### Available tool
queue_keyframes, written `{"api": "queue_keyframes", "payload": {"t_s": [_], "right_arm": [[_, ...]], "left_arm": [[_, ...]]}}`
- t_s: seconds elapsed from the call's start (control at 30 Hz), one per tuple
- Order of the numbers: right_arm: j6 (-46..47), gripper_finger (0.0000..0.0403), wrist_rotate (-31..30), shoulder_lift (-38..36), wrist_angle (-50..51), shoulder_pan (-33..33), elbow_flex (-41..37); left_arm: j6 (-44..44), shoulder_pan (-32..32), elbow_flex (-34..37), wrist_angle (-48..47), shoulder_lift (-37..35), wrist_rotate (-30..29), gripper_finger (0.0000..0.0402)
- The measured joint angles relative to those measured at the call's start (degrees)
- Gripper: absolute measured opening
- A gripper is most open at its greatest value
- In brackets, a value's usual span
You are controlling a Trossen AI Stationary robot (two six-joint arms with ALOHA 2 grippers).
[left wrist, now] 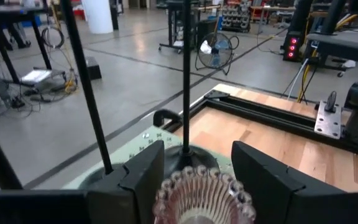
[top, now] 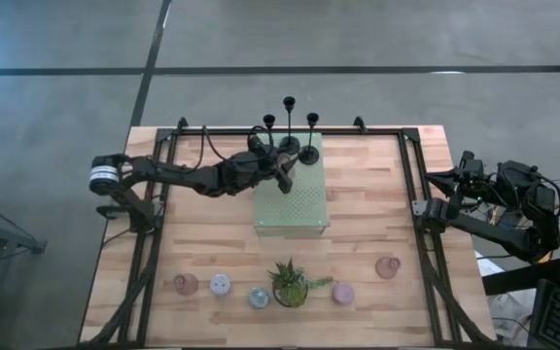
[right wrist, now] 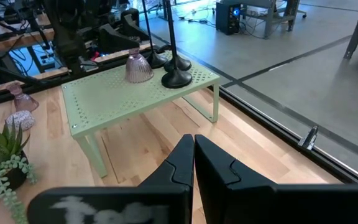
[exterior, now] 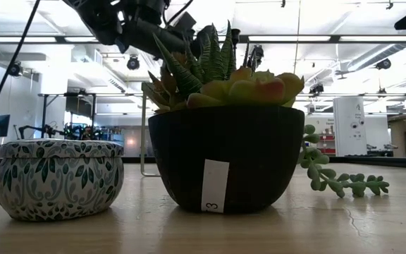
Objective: Pick & Place candle stick holders
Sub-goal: Put the top pink candle holder on the shelf
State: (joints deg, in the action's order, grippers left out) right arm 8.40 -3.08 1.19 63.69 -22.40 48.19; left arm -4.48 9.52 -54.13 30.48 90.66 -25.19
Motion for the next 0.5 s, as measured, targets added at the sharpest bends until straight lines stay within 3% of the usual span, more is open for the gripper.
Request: {"api": "queue_keyframes", "payload": {"t_s": [0.5], "right_arm": [[-0.01,0.0008,-0.01,0.0,0.0,-0.01,0.01]], "left_arm": [[-0.67,-0.72,0.04,-9.65,-6.81,-2.14,0.0193]]}}
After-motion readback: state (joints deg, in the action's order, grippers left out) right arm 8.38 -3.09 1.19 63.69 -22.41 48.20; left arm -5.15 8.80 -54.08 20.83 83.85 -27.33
